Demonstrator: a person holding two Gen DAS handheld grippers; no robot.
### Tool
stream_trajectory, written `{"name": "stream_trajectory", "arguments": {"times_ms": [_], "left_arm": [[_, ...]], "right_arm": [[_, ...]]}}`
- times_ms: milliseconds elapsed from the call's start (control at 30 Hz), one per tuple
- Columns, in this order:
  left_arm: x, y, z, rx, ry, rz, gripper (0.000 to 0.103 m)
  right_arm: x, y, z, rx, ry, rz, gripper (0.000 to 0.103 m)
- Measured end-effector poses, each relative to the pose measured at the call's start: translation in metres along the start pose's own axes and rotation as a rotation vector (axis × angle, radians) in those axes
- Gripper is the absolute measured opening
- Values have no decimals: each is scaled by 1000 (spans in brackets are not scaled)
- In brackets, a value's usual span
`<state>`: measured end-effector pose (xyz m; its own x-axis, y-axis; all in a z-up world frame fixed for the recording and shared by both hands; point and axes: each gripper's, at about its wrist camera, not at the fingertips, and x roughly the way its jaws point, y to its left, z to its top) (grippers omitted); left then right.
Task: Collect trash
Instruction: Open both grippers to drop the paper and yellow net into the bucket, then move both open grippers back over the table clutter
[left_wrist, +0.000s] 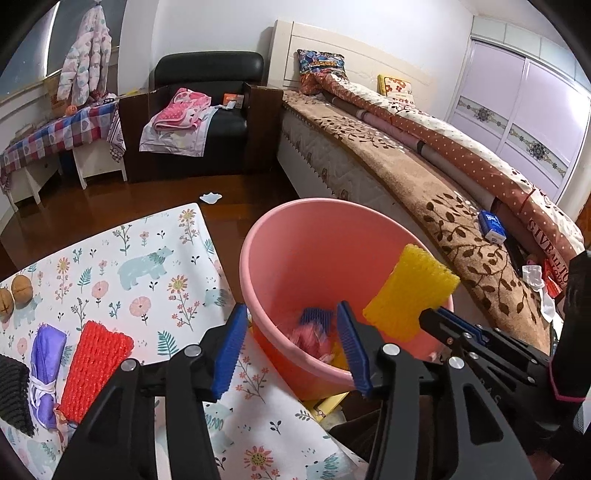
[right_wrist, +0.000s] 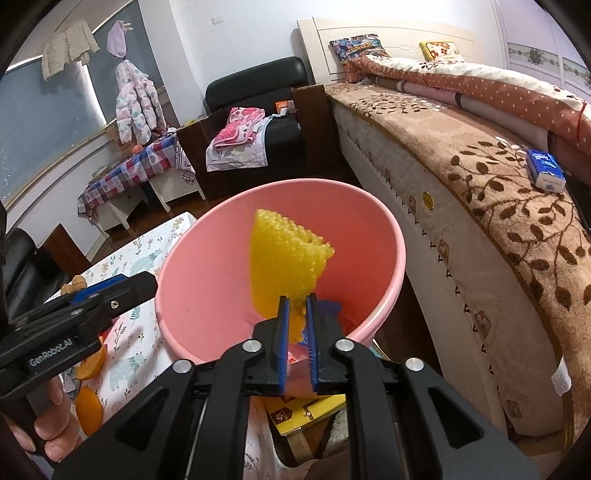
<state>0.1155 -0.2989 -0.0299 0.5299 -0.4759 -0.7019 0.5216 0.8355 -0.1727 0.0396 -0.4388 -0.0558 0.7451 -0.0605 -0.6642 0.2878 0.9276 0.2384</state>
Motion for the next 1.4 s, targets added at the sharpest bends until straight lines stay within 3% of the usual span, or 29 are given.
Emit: {"name": "stream_trajectory", "arguments": {"times_ms": [100,633,900,1400], "left_arm": [[-6,1,0,-2,-9,-9,52],[-58,16,-6,-31,-78,-10,53],[-91,42,-25,-50,-102,54,53],[-143,136,-73,-183,-123,209,53]], "right_arm": [[-1,0,0,-1,-7,12,31],[-32,22,-2,-39,-57,41,31],[-43,51,-13,-66,-47,111,31],[-46,101,-36,-134,-4,206,31]]}}
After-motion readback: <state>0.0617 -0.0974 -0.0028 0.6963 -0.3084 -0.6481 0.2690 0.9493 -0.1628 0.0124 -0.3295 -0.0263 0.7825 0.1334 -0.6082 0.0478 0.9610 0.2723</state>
